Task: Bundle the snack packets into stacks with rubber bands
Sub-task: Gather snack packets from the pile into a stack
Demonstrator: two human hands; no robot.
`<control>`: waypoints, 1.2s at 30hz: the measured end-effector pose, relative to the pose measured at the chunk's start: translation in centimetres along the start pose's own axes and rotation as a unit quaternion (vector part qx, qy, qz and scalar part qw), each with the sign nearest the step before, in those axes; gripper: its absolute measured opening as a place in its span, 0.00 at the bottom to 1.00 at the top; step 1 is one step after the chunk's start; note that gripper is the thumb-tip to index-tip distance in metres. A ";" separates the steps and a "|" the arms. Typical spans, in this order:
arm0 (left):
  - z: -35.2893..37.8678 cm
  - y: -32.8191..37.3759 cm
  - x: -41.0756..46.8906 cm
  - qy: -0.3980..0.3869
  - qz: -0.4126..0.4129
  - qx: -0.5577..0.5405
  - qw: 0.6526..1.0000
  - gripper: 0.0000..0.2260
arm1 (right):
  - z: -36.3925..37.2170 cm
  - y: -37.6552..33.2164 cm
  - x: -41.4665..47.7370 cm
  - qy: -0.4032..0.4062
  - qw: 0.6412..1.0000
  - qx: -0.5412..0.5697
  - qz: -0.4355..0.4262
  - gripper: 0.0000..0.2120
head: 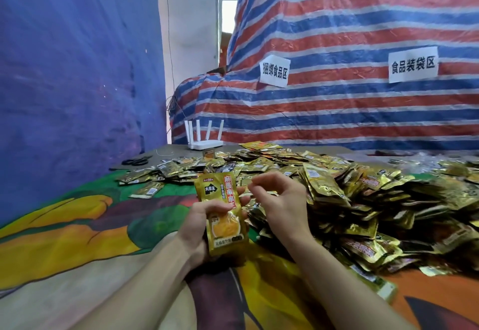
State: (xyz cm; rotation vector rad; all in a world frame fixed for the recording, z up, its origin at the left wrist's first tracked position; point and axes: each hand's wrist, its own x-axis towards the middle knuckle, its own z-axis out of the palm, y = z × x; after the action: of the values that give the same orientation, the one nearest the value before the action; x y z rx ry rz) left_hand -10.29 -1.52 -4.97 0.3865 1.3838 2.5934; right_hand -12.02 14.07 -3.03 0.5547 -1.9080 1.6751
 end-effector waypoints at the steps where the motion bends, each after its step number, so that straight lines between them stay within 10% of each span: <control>1: -0.1 0.0 -0.1 -0.005 -0.003 0.001 1.000 0.20 | -0.1 0.0 0.0 0.011 1.000 0.010 0.004 0.07; 6: -0.2 0.2 -0.4 -0.077 0.021 -0.068 0.994 0.26 | -0.8 -0.2 0.3 -0.001 0.994 0.096 0.051 0.10; 13: -0.2 0.4 -0.2 -0.078 0.060 -0.138 0.986 0.25 | -0.3 -0.5 -0.2 -0.134 0.981 -0.139 0.011 0.06; 17: -0.5 0.6 -0.1 -0.044 0.070 -0.150 0.985 0.26 | -0.7 -1.8 0.2 -0.158 0.967 0.113 0.166 0.09; 24: -0.1 0.4 0.0 -0.105 0.032 -0.154 0.982 0.21 | -2.0 -2.6 0.5 -0.159 0.802 0.523 0.242 0.16; 31: -0.3 0.4 0.6 0.114 0.045 -0.127 0.984 0.15 | -0.8 -1.5 0.1 -0.110 0.934 0.280 0.190 0.21; 36: -1.6 1.3 0.5 0.178 0.127 -0.178 0.959 0.17 | 0.8 -1.1 -1.2 -0.147 0.953 0.159 0.211 0.31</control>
State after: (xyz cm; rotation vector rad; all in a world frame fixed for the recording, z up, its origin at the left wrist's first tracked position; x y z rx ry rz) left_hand -11.30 -3.36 -4.61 0.0415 0.9651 3.1683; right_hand -10.50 13.05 -3.07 0.5714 -2.0841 2.3144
